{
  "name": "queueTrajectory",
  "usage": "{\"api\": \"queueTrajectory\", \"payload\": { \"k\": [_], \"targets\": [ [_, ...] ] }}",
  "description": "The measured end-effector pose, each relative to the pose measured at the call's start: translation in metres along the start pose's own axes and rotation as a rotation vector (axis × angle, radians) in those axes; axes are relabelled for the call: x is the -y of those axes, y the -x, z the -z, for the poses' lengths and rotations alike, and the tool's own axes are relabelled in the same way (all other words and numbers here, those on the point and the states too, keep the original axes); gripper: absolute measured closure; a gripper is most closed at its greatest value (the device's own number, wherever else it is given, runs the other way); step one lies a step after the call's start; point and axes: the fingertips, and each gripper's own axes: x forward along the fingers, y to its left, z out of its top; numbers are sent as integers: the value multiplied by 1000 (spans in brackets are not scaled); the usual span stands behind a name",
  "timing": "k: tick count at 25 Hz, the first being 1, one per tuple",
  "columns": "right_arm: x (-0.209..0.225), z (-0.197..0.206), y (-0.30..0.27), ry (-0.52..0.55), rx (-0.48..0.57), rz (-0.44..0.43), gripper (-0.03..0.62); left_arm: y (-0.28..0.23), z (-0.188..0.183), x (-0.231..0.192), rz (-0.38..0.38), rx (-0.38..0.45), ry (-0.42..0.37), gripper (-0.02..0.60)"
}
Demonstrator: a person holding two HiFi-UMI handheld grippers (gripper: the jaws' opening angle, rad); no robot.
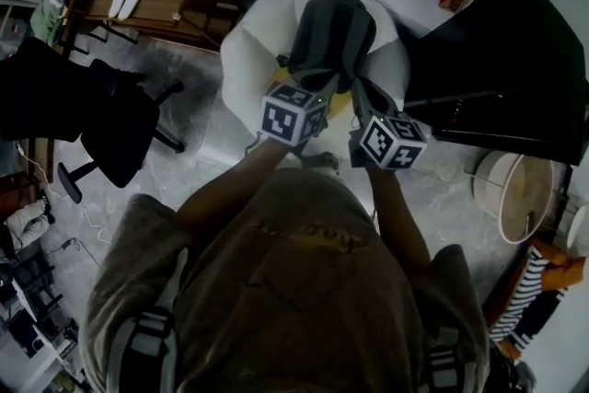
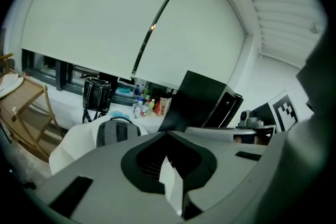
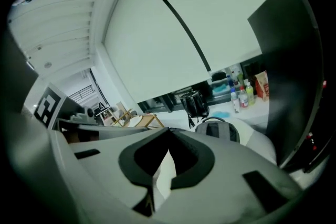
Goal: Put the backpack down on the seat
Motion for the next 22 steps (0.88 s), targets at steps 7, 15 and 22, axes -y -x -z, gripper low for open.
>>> {"api": "queueTrajectory", "payload": {
  "k": [7, 15, 22],
  "targets": [
    [-42, -36, 46, 121, 101, -111, 594, 48, -28, 32, 87, 64, -57, 581],
    [-92, -61, 93, 234, 220, -244, 594, 98, -59, 62, 194, 221, -191, 581],
    [-99, -69, 104, 246, 278, -226, 594, 118, -77, 69, 209, 326, -257, 581]
  ]
}}
